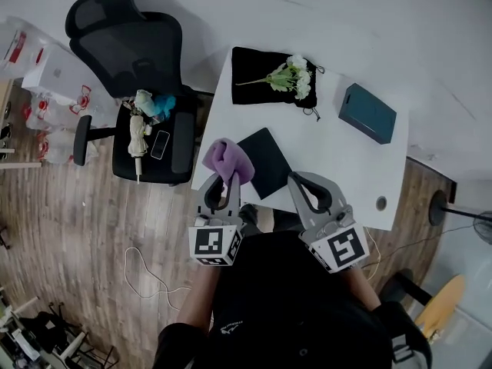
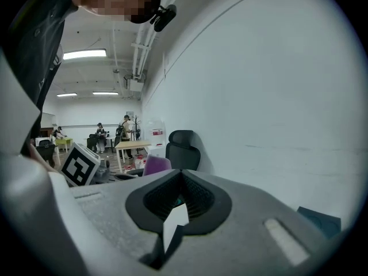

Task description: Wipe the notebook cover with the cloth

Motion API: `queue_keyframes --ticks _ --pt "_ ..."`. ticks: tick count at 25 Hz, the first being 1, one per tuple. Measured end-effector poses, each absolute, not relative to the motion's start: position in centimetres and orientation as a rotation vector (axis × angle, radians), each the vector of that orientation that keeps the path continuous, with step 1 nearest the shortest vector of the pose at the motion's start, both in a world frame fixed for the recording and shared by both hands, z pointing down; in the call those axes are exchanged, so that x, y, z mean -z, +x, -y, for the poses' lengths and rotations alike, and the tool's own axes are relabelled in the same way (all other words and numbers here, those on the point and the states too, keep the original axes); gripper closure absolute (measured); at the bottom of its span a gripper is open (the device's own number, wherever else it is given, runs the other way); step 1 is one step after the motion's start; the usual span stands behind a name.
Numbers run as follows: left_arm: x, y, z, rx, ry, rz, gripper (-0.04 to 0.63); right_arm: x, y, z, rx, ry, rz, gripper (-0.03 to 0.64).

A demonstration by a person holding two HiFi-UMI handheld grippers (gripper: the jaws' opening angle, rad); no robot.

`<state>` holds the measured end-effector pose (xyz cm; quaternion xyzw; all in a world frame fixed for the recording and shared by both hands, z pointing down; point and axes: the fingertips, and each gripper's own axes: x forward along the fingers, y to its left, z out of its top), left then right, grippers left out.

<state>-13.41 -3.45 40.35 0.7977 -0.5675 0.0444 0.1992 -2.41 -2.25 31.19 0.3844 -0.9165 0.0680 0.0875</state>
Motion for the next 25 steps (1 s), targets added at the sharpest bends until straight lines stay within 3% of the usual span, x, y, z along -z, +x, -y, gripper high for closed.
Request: queue_keyframes --ticks 25 --pt "-53.5 -6.2 11.8 -0.382 2.008 1.430 0.525 -35.1 3.6 9.8 -0.336 1.142 2.691 0.612"
